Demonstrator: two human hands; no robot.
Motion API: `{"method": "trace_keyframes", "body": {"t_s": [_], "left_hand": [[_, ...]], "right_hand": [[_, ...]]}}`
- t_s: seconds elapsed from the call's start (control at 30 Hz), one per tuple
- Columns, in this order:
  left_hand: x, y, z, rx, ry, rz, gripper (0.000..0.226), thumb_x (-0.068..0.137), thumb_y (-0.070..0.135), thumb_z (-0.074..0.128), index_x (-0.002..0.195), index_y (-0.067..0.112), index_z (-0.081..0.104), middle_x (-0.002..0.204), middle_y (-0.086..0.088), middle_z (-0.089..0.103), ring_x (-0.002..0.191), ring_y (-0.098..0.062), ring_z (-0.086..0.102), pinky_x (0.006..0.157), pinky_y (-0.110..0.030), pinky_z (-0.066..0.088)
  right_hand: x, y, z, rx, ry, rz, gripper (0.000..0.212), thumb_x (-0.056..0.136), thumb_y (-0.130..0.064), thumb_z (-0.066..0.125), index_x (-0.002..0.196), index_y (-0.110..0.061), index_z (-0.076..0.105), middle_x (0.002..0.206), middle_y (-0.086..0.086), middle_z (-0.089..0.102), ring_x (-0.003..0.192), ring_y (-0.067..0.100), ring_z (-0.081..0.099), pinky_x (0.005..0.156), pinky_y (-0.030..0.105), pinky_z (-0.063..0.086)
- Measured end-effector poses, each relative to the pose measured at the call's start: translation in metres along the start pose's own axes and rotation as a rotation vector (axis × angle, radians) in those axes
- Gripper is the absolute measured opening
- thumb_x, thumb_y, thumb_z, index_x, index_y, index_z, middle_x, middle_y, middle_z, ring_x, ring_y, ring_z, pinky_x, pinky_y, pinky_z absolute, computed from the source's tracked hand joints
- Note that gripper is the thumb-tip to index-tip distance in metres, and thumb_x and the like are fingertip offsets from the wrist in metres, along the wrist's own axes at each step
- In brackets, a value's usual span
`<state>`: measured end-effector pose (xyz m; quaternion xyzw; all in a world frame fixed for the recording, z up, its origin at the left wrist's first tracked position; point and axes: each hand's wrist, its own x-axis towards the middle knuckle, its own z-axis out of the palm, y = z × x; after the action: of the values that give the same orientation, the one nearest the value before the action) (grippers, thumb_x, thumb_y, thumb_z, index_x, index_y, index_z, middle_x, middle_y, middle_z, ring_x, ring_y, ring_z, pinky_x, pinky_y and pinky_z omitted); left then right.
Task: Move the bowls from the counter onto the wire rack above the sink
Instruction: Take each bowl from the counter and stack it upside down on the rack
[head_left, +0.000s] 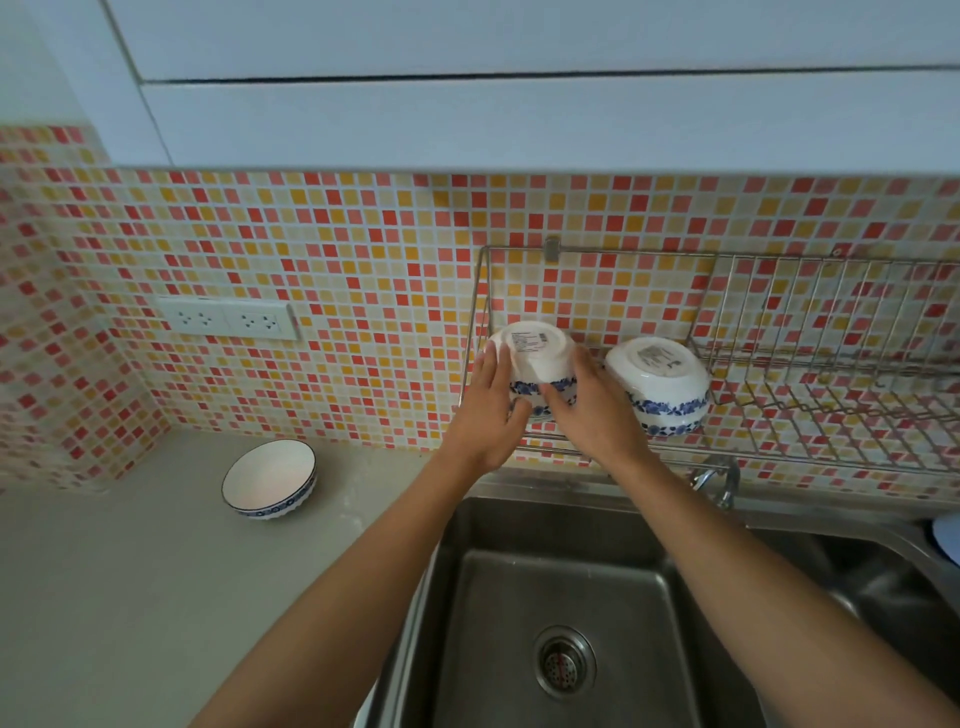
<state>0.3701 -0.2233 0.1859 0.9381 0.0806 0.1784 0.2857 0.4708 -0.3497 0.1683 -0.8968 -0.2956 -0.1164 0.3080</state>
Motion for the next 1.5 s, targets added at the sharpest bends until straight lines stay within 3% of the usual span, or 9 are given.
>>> {"method": "trace_keyframes", "body": {"t_s": [0.23, 0.4, 0.53, 0.7, 0.83, 0.9, 1.07, 1.27, 1.5], "left_hand": [[-0.034, -0.034, -0.045, 0.185, 0.148, -0.049, 0.063, 0.1, 0.036, 0.033, 0.151, 0.02, 0.0, 0.16, 0.001, -0.009, 0.144, -0.014, -0.016, 0.12, -0.035, 0.0], [-0.056, -0.077, -0.073, 0.167, 0.171, -0.154, 0.061, 0.1, 0.034, 0.032, 0.151, 0.018, 0.0, 0.16, -0.001, -0.008, 0.146, -0.017, -0.014, 0.121, -0.037, 0.001], [-0.087, -0.127, -0.088, 0.145, 0.18, -0.297, 0.06, 0.1, 0.032, 0.033, 0.151, 0.017, 0.005, 0.16, -0.004, -0.005, 0.147, -0.021, -0.01, 0.12, -0.039, 0.004], [-0.131, -0.198, -0.098, 0.141, 0.19, -0.514, 0.06, 0.099, 0.026, 0.038, 0.149, 0.007, 0.012, 0.159, -0.014, 0.004, 0.147, -0.03, 0.001, 0.119, -0.041, 0.008], [-0.163, -0.249, -0.096, 0.121, 0.193, -0.641, 0.061, 0.098, 0.028, 0.04, 0.149, 0.005, 0.013, 0.159, -0.016, 0.006, 0.146, -0.032, 0.004, 0.119, -0.041, 0.011], [-0.172, -0.271, -0.095, 0.136, 0.176, -0.642, 0.061, 0.098, 0.028, 0.04, 0.148, 0.005, 0.014, 0.158, -0.017, 0.009, 0.146, -0.032, 0.007, 0.12, -0.041, 0.012], [-0.172, -0.319, -0.098, 0.173, 0.142, -0.648, 0.059, 0.099, 0.026, 0.039, 0.148, 0.005, 0.015, 0.158, -0.018, 0.01, 0.145, -0.032, 0.009, 0.119, -0.04, 0.012], [-0.148, -0.372, -0.099, 0.06, 0.167, -0.687, 0.056, 0.1, 0.029, 0.036, 0.148, 0.007, 0.016, 0.159, -0.013, 0.011, 0.147, -0.026, 0.009, 0.117, -0.037, 0.014], [-0.115, -0.412, -0.083, -0.188, 0.203, -0.878, 0.059, 0.1, 0.028, 0.037, 0.146, -0.004, 0.018, 0.154, -0.021, 0.024, 0.143, -0.033, 0.022, 0.114, -0.035, 0.017]], "right_hand": [[-0.001, -0.003, 0.001, -0.153, -0.076, -0.031, 0.08, 0.094, -0.06, 0.039, 0.154, -0.017, 0.007, 0.162, 0.007, 0.018, 0.144, 0.03, 0.028, 0.11, 0.048, 0.035], [-0.029, -0.036, 0.006, -0.121, 0.052, -0.153, 0.069, 0.098, -0.047, 0.044, 0.151, -0.008, 0.027, 0.161, 0.012, 0.019, 0.147, 0.032, 0.02, 0.117, 0.044, 0.017], [-0.066, -0.087, 0.039, 0.097, 0.146, -0.326, 0.05, 0.093, -0.034, 0.054, 0.136, -0.008, 0.052, 0.145, 0.012, 0.045, 0.135, 0.026, 0.04, 0.109, 0.039, 0.033], [-0.078, -0.145, 0.1, 0.195, -0.01, -0.378, 0.049, 0.091, -0.039, 0.049, 0.128, -0.009, 0.059, 0.129, 0.007, 0.057, 0.122, 0.02, 0.048, 0.103, 0.045, 0.045], [-0.075, -0.186, 0.149, 0.192, -0.094, -0.397, 0.043, 0.091, -0.031, 0.054, 0.129, -0.01, 0.059, 0.129, 0.006, 0.058, 0.121, 0.02, 0.05, 0.101, 0.033, 0.043], [-0.071, -0.206, 0.175, 0.183, -0.163, -0.361, 0.045, 0.093, -0.032, 0.055, 0.133, -0.012, 0.055, 0.135, 0.005, 0.054, 0.126, 0.02, 0.046, 0.103, 0.028, 0.036], [-0.058, -0.236, 0.242, 0.189, -0.322, -0.199, 0.055, 0.095, -0.04, 0.054, 0.143, -0.017, 0.042, 0.147, 0.006, 0.044, 0.136, 0.025, 0.036, 0.11, 0.041, 0.035], [-0.042, -0.242, 0.313, 0.256, -0.476, 0.063, 0.064, 0.092, -0.04, 0.06, 0.146, -0.015, 0.036, 0.145, 0.011, 0.046, 0.133, 0.033, 0.041, 0.105, 0.042, 0.037], [-0.017, -0.244, 0.381, 0.482, -0.689, 0.617, 0.064, 0.094, -0.047, 0.051, 0.142, -0.008, 0.034, 0.141, 0.013, 0.048, 0.118, 0.038, 0.056, 0.086, 0.04, 0.053]]}}
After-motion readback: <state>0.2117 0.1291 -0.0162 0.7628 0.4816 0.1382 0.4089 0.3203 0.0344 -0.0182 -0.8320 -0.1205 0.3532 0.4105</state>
